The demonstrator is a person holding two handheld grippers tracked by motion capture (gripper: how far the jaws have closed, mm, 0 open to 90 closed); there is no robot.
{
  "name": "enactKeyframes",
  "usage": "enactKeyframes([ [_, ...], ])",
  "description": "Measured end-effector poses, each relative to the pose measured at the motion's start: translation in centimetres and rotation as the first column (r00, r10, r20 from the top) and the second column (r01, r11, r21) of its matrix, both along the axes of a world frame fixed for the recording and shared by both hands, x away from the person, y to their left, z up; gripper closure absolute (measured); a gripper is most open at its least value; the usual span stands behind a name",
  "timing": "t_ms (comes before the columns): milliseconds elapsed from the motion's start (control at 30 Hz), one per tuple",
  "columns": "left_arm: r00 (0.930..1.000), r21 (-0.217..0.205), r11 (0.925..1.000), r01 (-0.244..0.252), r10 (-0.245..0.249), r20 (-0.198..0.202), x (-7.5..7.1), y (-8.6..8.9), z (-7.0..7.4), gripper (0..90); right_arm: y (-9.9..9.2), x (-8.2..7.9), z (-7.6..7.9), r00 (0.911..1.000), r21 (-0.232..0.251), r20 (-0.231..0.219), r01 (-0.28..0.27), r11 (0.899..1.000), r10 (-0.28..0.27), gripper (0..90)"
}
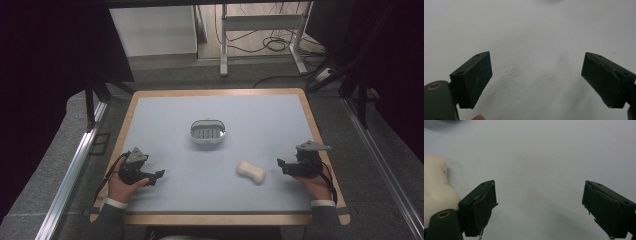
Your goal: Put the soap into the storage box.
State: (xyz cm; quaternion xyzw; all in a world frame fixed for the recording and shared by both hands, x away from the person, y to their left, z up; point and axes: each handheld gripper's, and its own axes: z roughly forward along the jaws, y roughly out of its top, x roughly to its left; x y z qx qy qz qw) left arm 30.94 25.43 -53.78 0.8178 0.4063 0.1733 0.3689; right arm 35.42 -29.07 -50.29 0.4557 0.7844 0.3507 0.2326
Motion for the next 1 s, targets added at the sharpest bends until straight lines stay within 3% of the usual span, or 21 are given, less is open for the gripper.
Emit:
enactKeyframes([
  [167, 0.9999, -0.005, 0.9999, 0.016, -0.016, 0.000, 0.2, -0.1, 0.2, 10.2, 0.2, -0.4, 0.4, 1.0000, 0.010, 0.008, 0.001, 1.000, -0.001, 12.8],
  [433, 0.9999, -0.004, 0.9999, 0.016, -0.016, 0.005, 0.5, -0.4, 0.4, 10.1, 0.0, -0.7, 0.3, 0.9997, 0.007, -0.019, -0.012, 1.000, 0.012, 16.4],
  [633, 0.9999, 0.000, 0.9999, 0.012, -0.012, -0.002, 0.5, -0.2, 0.6, 10.1, 0.3, -0.7, 1.3, 0.9988, -0.003, -0.029, -0.040, 0.999, 0.040, 18.3],
  [867, 1.0000, 0.001, 1.0000, 0.004, -0.004, -0.009, 0.5, -0.1, 0.5, 10.1, 1.6, -0.2, 2.9, 0.9901, -0.007, -0.057, -0.129, 0.992, 0.128, 19.3],
  [1000, 1.0000, -0.005, 1.0000, 0.005, -0.005, -0.004, 0.3, -0.1, 0.7, 10.1, 2.9, -0.1, 3.8, 0.9793, -0.060, -0.082, -0.190, 0.980, 0.185, 20.4],
])
